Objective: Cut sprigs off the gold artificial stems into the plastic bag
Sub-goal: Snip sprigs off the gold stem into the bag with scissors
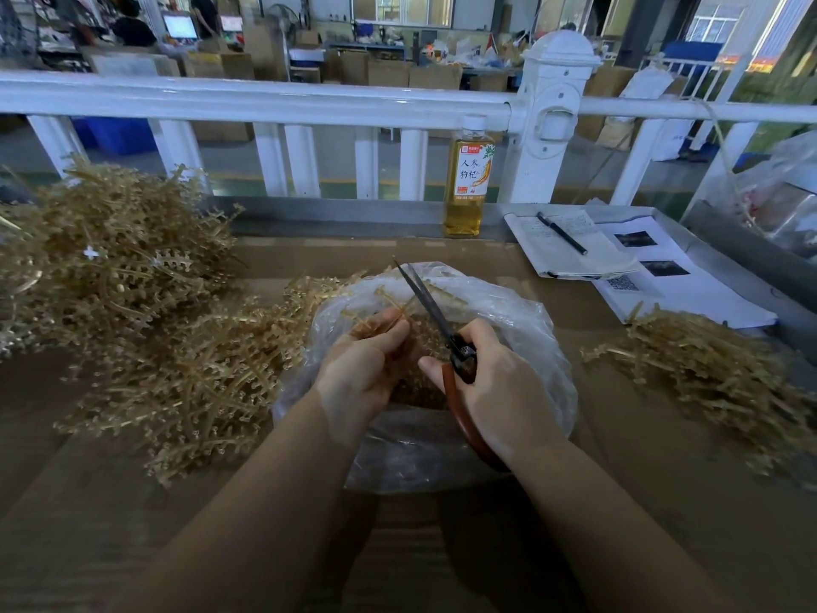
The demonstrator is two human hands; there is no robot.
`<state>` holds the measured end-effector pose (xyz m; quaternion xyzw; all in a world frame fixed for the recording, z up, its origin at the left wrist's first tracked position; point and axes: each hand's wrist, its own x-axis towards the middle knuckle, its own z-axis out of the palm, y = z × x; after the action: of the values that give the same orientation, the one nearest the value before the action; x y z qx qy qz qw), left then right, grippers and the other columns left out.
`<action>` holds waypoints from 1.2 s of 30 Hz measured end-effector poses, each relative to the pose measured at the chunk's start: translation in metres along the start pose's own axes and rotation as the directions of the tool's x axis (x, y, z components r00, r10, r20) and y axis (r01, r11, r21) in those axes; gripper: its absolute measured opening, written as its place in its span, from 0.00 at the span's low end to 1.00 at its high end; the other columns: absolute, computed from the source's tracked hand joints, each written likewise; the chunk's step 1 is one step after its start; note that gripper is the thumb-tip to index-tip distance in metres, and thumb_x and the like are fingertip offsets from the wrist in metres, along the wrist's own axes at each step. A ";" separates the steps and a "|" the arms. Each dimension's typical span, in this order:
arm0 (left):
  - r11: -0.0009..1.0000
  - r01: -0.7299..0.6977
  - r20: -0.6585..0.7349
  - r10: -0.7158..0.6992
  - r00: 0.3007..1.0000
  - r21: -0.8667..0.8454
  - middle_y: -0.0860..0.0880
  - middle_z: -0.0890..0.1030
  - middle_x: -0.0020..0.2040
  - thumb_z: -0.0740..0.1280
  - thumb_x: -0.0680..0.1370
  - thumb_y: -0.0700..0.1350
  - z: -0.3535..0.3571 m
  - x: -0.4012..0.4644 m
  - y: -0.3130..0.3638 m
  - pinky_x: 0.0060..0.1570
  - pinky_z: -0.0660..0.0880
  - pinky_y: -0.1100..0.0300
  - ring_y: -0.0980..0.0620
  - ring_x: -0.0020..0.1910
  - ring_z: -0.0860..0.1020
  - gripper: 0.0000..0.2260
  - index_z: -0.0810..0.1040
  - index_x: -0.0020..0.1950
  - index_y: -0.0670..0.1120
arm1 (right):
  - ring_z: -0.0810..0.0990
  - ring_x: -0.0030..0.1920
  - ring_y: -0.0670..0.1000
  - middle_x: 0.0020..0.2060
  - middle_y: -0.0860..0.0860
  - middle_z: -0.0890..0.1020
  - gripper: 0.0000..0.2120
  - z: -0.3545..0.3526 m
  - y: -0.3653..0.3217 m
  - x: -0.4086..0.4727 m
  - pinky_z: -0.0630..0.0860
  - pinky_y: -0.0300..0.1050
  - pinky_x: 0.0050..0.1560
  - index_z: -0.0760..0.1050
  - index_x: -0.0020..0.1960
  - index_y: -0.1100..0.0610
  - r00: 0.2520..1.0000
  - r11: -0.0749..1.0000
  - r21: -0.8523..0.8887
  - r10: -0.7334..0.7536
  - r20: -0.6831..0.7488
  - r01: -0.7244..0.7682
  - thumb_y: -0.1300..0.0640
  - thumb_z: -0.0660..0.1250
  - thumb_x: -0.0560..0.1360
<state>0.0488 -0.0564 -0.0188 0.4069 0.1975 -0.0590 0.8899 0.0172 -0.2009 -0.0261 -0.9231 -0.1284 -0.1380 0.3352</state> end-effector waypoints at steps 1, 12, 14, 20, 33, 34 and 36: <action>1.000 0.007 -0.016 -0.007 1.000 -0.013 0.44 0.80 0.38 0.67 0.74 0.32 0.000 0.001 0.000 0.32 0.80 0.60 0.49 0.36 0.80 0.10 0.77 0.54 0.38 | 0.75 0.38 0.41 0.37 0.44 0.76 0.15 0.000 -0.001 -0.001 0.66 0.30 0.34 0.67 0.49 0.49 1.000 1.000 0.003 -0.005 0.008 0.005 0.40 0.66 0.74; 0.993 -0.042 -0.035 0.039 0.999 -0.108 0.47 0.81 0.40 0.62 0.78 0.33 0.003 0.008 -0.001 0.37 0.78 0.63 0.52 0.39 0.80 0.07 0.78 0.47 0.42 | 0.76 0.48 0.47 0.46 0.47 0.77 0.20 0.002 0.000 -0.004 0.70 0.40 0.44 0.66 0.55 0.49 0.995 0.991 -0.113 -0.059 0.080 0.068 0.36 0.64 0.73; 0.991 -0.045 -0.029 0.041 0.999 -0.125 0.45 0.80 0.44 0.62 0.77 0.33 0.003 0.008 -0.001 0.39 0.78 0.61 0.50 0.42 0.80 0.08 0.77 0.52 0.41 | 0.76 0.49 0.48 0.46 0.47 0.77 0.20 0.003 0.000 -0.003 0.69 0.41 0.45 0.66 0.55 0.49 0.995 0.991 -0.119 -0.052 0.082 0.062 0.36 0.64 0.73; 0.990 -0.035 -0.061 0.027 0.998 -0.138 0.45 0.80 0.42 0.61 0.78 0.33 0.004 0.011 -0.001 0.33 0.80 0.62 0.51 0.38 0.80 0.06 0.76 0.48 0.41 | 0.74 0.52 0.49 0.48 0.49 0.76 0.22 0.004 -0.002 -0.002 0.70 0.42 0.48 0.66 0.57 0.50 0.994 0.987 -0.153 -0.038 0.106 0.054 0.35 0.63 0.74; 0.989 -0.095 -0.015 0.094 0.995 -0.116 0.43 0.80 0.41 0.63 0.76 0.30 0.000 0.010 -0.008 0.29 0.78 0.63 0.51 0.31 0.82 0.10 0.75 0.56 0.36 | 0.77 0.47 0.50 0.45 0.49 0.77 0.19 0.004 0.000 0.002 0.72 0.43 0.45 0.64 0.53 0.50 0.993 0.986 -0.156 -0.050 0.110 0.067 0.36 0.61 0.75; 0.988 -0.094 -0.016 0.092 0.996 -0.125 0.42 0.80 0.41 0.63 0.76 0.30 0.000 0.009 -0.009 0.28 0.78 0.63 0.51 0.31 0.82 0.14 0.73 0.61 0.36 | 0.77 0.46 0.50 0.45 0.49 0.78 0.18 0.004 0.001 0.002 0.73 0.43 0.44 0.64 0.53 0.50 0.993 0.985 -0.158 -0.052 0.106 0.069 0.36 0.61 0.75; 0.988 -0.092 -0.023 0.090 0.996 -0.122 0.43 0.80 0.41 0.63 0.75 0.30 0.000 0.008 -0.009 0.28 0.77 0.63 0.52 0.31 0.83 0.18 0.72 0.65 0.35 | 0.78 0.45 0.50 0.44 0.49 0.78 0.18 0.004 0.002 0.003 0.73 0.43 0.44 0.64 0.52 0.50 0.993 0.985 -0.158 -0.058 0.105 0.074 0.36 0.61 0.75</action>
<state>0.0541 -0.0619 -0.0280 0.3604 0.1898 -0.0022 0.9133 0.0208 -0.1990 -0.0293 -0.9482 -0.1639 -0.1124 0.2477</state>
